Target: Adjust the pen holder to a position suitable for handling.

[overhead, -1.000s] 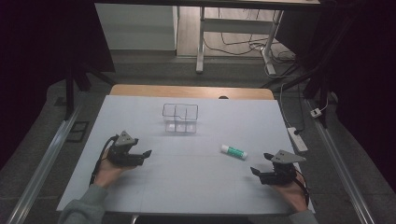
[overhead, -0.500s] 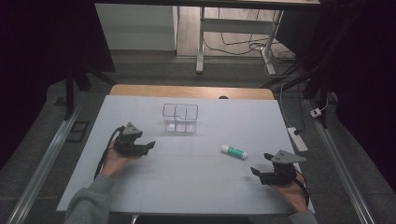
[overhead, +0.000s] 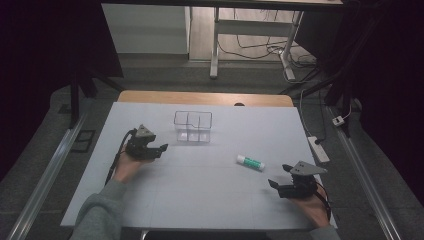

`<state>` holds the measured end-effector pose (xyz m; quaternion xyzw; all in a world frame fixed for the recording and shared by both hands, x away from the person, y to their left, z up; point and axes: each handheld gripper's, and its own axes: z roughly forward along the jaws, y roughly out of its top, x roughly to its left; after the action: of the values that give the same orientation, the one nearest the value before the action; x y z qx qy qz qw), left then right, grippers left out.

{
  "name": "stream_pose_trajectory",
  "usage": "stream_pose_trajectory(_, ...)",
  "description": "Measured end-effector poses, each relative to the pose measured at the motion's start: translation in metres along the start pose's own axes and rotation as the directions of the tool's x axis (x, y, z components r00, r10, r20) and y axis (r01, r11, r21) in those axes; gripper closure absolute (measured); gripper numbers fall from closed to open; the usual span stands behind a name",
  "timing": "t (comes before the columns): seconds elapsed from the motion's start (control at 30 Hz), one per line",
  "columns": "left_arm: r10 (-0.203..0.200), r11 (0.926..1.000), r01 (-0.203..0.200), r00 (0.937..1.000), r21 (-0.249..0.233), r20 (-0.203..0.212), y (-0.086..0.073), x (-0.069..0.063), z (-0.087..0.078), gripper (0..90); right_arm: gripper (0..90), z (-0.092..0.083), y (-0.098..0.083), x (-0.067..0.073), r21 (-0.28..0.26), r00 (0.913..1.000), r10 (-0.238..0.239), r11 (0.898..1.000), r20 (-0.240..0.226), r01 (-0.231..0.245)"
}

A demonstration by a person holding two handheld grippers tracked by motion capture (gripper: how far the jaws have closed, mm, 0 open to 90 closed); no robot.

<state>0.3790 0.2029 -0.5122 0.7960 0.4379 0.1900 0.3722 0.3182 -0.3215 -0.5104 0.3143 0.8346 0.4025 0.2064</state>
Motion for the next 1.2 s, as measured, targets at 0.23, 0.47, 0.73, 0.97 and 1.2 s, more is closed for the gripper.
stream_pose_trajectory(0.23,-0.002,1.0000,0.002,1.0000,-0.001,0.005,0.008,0.004,0.007,40.5,18.6,0.000,0.000,0.000,0.000,1.0000,0.002,1.000,0.003,-0.002)
stream_pose_trajectory(0.47,0.002,1.0000,-0.002,1.0000,0.007,0.007,0.014,0.007,0.017,44.8,18.6,-0.001,0.000,0.000,0.001,1.0000,0.004,1.000,0.005,-0.004)
stream_pose_trajectory(0.73,0.000,1.0000,0.000,1.0000,0.007,0.008,0.021,0.012,0.028,56.7,18.8,0.000,-0.001,0.001,0.000,1.0000,0.003,1.000,0.005,-0.003)
stream_pose_trajectory(0.97,0.003,1.0000,-0.003,0.9997,-0.003,0.025,0.029,0.017,0.039,84.3,19.0,0.000,-0.001,0.001,0.008,0.9999,-0.002,1.000,0.017,0.002)
stream_pose_trajectory(1.2,0.004,1.0000,-0.004,0.9990,0.000,0.044,0.036,0.016,0.049,88.9,19.0,0.000,-0.001,0.001,0.013,0.9999,-0.002,1.000,0.014,0.002)
